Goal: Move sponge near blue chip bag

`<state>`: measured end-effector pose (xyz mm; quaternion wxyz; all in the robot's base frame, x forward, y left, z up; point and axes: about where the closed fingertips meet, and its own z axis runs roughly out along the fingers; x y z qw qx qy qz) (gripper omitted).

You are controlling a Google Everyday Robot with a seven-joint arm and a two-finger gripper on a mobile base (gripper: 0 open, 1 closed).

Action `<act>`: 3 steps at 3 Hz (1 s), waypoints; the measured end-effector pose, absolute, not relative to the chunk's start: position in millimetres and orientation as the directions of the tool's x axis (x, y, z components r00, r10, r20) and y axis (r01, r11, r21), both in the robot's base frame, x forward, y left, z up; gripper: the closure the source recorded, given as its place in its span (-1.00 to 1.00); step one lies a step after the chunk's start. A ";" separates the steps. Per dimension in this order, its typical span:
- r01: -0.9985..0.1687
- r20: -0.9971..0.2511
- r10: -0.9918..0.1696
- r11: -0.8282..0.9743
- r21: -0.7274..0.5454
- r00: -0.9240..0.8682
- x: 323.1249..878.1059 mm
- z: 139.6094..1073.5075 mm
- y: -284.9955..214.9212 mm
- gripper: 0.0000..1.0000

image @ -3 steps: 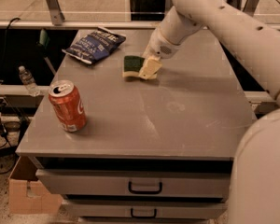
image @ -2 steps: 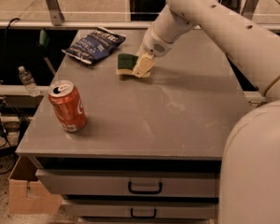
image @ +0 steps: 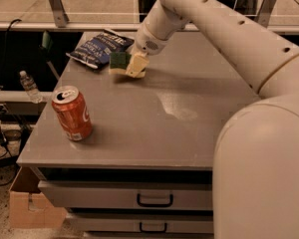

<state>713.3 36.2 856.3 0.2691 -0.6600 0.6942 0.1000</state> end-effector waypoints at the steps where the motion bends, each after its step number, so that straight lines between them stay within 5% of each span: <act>1: -0.970 -0.500 -0.866 0.103 -0.219 0.021 716.2 858.7 52.1 0.66; 3: -0.965 -0.494 -0.868 0.094 -0.246 0.041 720.6 870.5 67.2 -0.26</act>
Offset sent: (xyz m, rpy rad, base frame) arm 0.0078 0.0339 0.0248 -0.0137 -0.0457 0.0109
